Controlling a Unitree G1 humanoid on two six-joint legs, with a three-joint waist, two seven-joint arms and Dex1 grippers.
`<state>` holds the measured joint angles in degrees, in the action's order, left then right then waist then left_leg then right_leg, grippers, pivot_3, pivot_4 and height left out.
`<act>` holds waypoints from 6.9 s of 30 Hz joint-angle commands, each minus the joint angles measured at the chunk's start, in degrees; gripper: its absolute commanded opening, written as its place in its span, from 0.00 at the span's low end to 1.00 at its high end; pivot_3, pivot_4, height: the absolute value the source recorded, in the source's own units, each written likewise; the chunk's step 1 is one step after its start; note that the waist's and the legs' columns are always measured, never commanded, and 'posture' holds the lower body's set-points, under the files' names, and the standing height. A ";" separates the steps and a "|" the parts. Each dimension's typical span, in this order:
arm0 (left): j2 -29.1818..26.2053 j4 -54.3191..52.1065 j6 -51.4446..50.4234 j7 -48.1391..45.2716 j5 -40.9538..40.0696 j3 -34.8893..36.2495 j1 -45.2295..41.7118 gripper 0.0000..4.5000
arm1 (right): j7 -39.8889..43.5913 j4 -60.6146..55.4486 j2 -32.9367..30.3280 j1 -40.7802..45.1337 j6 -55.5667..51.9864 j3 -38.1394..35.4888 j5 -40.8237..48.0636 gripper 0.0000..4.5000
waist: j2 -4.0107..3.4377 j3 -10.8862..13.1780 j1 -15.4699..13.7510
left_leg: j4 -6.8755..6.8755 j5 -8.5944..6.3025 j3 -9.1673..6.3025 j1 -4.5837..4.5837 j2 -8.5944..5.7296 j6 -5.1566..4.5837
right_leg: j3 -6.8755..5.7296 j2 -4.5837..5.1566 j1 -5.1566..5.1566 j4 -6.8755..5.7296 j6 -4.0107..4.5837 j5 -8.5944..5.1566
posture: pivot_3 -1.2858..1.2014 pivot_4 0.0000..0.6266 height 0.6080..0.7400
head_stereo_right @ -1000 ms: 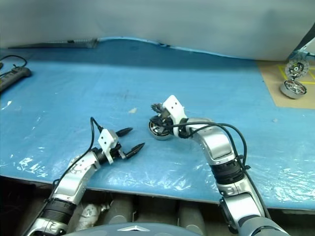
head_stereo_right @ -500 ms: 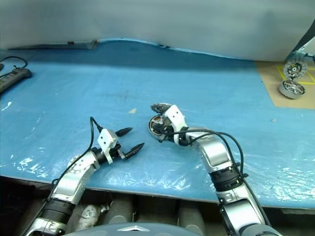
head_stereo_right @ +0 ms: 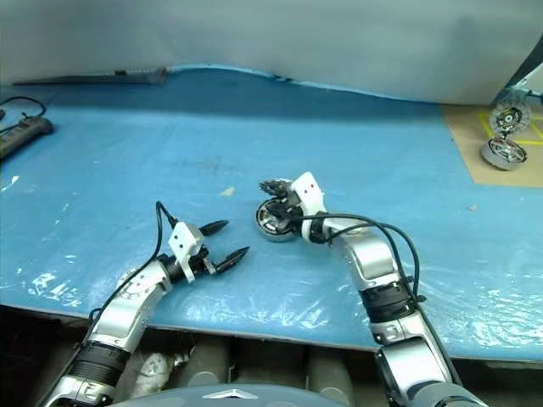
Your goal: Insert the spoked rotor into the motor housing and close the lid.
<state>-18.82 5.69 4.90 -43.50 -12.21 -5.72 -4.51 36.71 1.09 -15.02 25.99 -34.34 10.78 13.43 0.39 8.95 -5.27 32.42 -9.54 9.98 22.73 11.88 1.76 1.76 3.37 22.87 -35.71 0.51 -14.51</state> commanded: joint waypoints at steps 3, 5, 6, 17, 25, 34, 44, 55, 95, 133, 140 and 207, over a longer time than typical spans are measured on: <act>0.01 -2.43 0.24 -0.09 -0.43 0.09 -0.47 1.00 | -0.37 4.85 -0.54 -2.29 0.57 1.95 -2.16 0.01 | 0.02 -0.01 0.01 | 0.00 0.00 0.00 -0.19 0.00 0.00 | 0.03 0.00 -0.17 0.01 0.19 -0.12 | 0.52 0.24 1.00; -0.02 -2.44 0.24 -0.08 -0.43 0.14 -0.44 1.00 | -0.24 5.00 -0.59 -2.89 0.58 2.25 -2.02 0.01 | 0.02 -0.01 0.00 | -0.03 -0.01 0.00 -0.37 0.00 -0.01 | 0.05 0.01 -0.32 0.02 0.20 -0.14 | 0.52 0.24 1.00; -0.06 -2.45 0.25 -0.09 -0.45 0.17 -0.38 1.00 | -0.11 4.87 -0.69 -3.25 0.57 2.44 -1.98 0.01 | 0.03 -0.02 -0.01 | -0.08 -0.01 0.01 -0.50 0.00 -0.01 | 0.05 0.04 -0.44 0.05 0.19 -0.15 | 0.52 0.24 1.00; -0.22 -1.44 0.84 -0.40 -0.42 0.43 -0.50 1.00 | 2.52 4.93 -1.95 -6.49 4.67 3.59 -2.64 0.01 | 0.11 -0.11 -0.03 | -0.49 -0.02 0.02 -0.72 0.00 -0.01 | 0.04 0.10 -0.68 0.53 0.12 -0.20 | 0.52 0.24 1.00; -0.14 -1.15 1.17 -0.29 -0.32 0.42 -0.59 1.00 | 2.19 7.95 -2.03 -5.58 7.66 3.47 -4.08 0.01 | 0.16 -0.18 0.05 | -0.67 -0.02 0.02 -0.76 0.00 0.00 | 0.01 0.11 -0.76 0.78 0.11 -0.19 | 0.52 0.24 1.00; -0.02 -2.41 0.31 0.18 -0.33 0.23 -0.56 1.00 | 2.46 7.75 -5.26 -5.31 12.96 8.16 -10.13 0.01 | 0.18 -0.22 -0.07 | -0.71 -0.13 0.02 -1.15 -0.06 -0.18 | 0.04 0.22 -1.00 0.81 -0.29 -0.43 | 0.52 0.24 1.00; -0.05 -2.31 0.05 -0.05 -0.41 0.21 -0.66 1.00 | 2.62 5.89 -3.75 -4.81 9.06 5.15 -6.85 0.01 | 0.37 -0.36 0.51 | -1.14 -0.03 0.06 -1.05 -0.09 0.01 | 0.02 0.14 -0.89 0.95 -0.21 -0.20 | 0.52 0.24 1.00; -0.31 1.17 3.19 -1.31 -0.23 0.62 -0.32 1.00 | 15.85 -12.76 -17.07 -5.48 -6.16 -3.53 7.98 0.01 | 0.25 -0.20 0.53 | -1.11 -0.03 0.06 -0.59 -0.13 0.03 | -0.03 0.32 -0.57 0.97 -0.21 -0.19 | 0.52 0.24 1.00; -0.49 -4.32 0.01 0.30 -0.36 0.29 1.41 1.00 | 35.14 41.54 -1.34 23.80 -1.36 -7.73 2.39 0.01 | 0.12 -0.12 0.87 | 0.38 -0.11 0.06 0.39 0.58 0.04 | -0.29 -0.08 0.40 -0.69 0.53 -0.35 | 0.52 0.24 1.00; -0.30 -5.49 -1.88 -0.22 -0.64 -0.61 0.97 1.00 | -1.01 -7.04 -0.72 -2.01 1.27 3.86 -5.95 0.99 | 0.07 -0.08 1.27 | -0.24 -0.09 0.02 0.27 0.07 0.19 | -0.13 -0.06 0.34 0.02 0.07 -0.13 | 0.52 0.24 1.00; -0.55 -5.77 -2.19 -0.29 -0.73 -0.41 0.90 1.00 | -1.62 -3.45 -0.52 -3.73 7.26 4.05 -7.28 0.66 | 0.07 -0.08 1.29 | -0.21 -0.09 0.01 0.24 0.07 0.19 | -0.13 -0.06 0.30 0.00 0.07 -0.13 | 0.52 0.24 1.00; 2.35 7.15 -35.98 0.41 -10.56 2.58 -23.82 0.01 | -4.77 5.58 0.07 0.26 4.98 9.11 -14.57 0.66 | 0.08 -0.10 1.36 | -0.33 -0.09 0.02 -0.68 -0.04 0.17 | 0.10 -0.03 -0.54 0.30 0.27 -0.30 | 0.52 0.24 1.00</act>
<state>-16.75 12.47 -32.20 -43.02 -23.54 -2.67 -27.51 32.52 2.60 -14.43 27.70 -27.89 18.72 0.90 0.47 8.86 -3.91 32.08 -9.64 10.01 22.04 11.84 1.93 1.85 3.34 22.32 -35.40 0.78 -14.81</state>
